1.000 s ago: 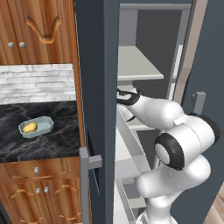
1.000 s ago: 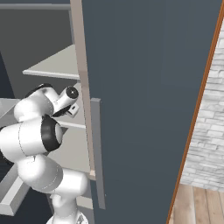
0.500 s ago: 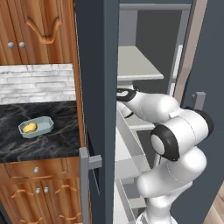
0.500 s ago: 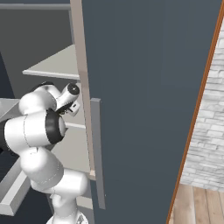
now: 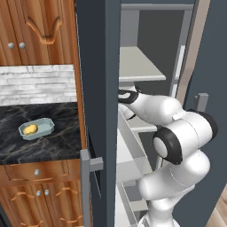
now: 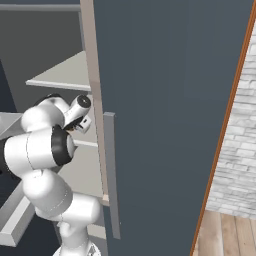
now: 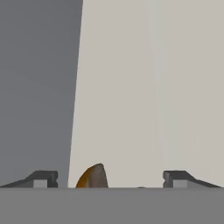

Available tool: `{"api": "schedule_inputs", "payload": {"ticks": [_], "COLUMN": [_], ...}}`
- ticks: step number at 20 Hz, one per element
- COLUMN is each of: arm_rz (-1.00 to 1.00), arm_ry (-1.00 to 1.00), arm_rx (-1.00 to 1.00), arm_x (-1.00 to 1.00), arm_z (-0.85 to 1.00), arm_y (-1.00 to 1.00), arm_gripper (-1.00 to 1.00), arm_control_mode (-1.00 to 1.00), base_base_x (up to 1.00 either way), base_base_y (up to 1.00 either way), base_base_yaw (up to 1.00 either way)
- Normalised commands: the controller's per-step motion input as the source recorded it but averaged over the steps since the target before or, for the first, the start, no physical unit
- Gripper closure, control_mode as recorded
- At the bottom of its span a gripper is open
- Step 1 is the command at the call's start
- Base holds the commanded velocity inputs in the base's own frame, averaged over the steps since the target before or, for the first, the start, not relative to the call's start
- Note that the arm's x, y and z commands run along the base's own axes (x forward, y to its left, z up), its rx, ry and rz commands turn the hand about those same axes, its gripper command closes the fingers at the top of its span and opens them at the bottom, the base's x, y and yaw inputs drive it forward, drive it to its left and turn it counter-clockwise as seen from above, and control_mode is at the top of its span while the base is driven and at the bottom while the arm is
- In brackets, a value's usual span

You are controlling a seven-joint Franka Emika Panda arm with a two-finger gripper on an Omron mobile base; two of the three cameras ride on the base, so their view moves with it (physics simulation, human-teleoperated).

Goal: Take the mushroom and potato out of the freezer and place them in the tupperware container on the counter. Then put the tupperware containing the vegetables back in the freezer.

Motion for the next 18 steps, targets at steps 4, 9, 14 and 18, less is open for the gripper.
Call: {"api": "schedule_inputs", "payload": {"ticks": [4, 9, 14, 18], "arm_rz": [-0.03, -0.06, -0.08, -0.14], "arm_ry": [0.0, 0.0, 0.02, 0.07], "arm_rx": [-0.01, 0.0, 0.0, 0.0], "arm_x": [-0.26, -0.12, -0.01, -0.08], "arm_z": [-0.1, 0.0, 0.0, 0.0], "arm_y": [0.0, 0.0, 0.08, 0.09], "arm_gripper": [-1.0, -1.0, -1.0, -1.0], "arm_control_mode": [-1.0, -1.0, -1.0, -1.0], "base_base_x": [0.0, 0.0, 0.0, 0.0], "base_base_y": [0.0, 0.0, 0.0, 0.0], "base_base_yaw": [0.0, 0.0, 0.0, 0.0]}}
